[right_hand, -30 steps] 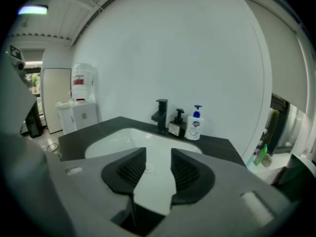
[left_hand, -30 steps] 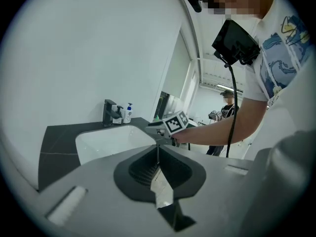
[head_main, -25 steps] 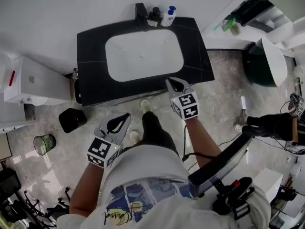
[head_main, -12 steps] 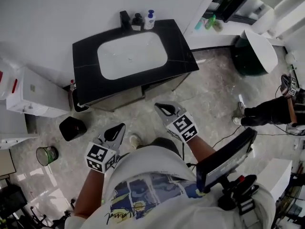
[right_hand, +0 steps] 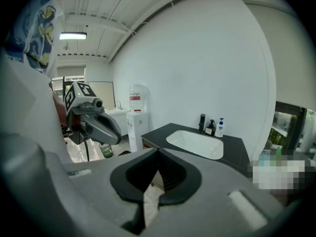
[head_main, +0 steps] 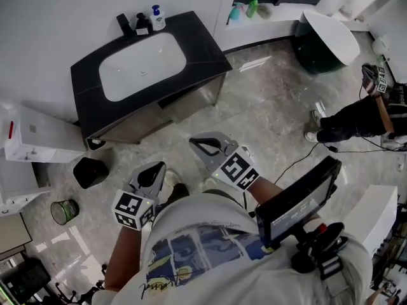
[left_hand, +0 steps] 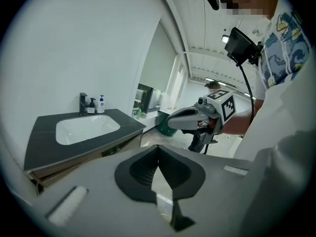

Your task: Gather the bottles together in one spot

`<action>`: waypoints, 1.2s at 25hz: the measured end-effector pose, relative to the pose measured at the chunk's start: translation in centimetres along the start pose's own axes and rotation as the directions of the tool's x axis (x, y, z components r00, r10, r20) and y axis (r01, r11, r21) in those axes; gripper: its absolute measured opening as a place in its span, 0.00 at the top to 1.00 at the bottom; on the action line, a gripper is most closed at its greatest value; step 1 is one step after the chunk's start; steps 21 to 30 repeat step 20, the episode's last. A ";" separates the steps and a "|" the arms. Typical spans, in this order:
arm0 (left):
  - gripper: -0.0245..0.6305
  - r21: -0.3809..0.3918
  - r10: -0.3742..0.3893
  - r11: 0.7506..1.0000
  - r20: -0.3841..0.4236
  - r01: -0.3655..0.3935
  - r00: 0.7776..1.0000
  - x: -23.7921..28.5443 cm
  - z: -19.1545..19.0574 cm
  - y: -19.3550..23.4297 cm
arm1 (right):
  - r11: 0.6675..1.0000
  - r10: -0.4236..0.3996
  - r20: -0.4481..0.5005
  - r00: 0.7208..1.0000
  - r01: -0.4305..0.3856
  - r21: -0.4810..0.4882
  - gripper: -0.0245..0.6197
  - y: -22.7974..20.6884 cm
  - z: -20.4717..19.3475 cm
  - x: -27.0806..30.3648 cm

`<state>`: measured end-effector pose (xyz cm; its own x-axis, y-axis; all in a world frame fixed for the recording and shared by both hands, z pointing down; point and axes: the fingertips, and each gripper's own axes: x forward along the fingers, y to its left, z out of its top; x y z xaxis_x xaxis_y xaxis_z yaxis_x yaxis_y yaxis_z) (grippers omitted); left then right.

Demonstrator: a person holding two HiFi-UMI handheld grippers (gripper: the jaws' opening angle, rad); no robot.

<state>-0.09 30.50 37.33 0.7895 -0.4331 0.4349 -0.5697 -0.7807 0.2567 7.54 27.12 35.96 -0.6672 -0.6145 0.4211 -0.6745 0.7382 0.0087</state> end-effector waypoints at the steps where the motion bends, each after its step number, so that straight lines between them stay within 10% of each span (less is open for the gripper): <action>1: 0.96 0.003 -0.005 1.000 -0.002 0.005 1.000 0.5 0.0 -1.2 | 1.000 0.002 0.001 1.000 -0.002 0.000 0.96 0.1 -0.4 -1.0; 30: 0.96 -0.031 0.042 0.999 -0.031 -0.043 0.999 4.4 -1.6 -11.1 | 0.995 0.088 -0.022 0.996 -0.089 -0.045 0.96 0.6 -5.5 -9.0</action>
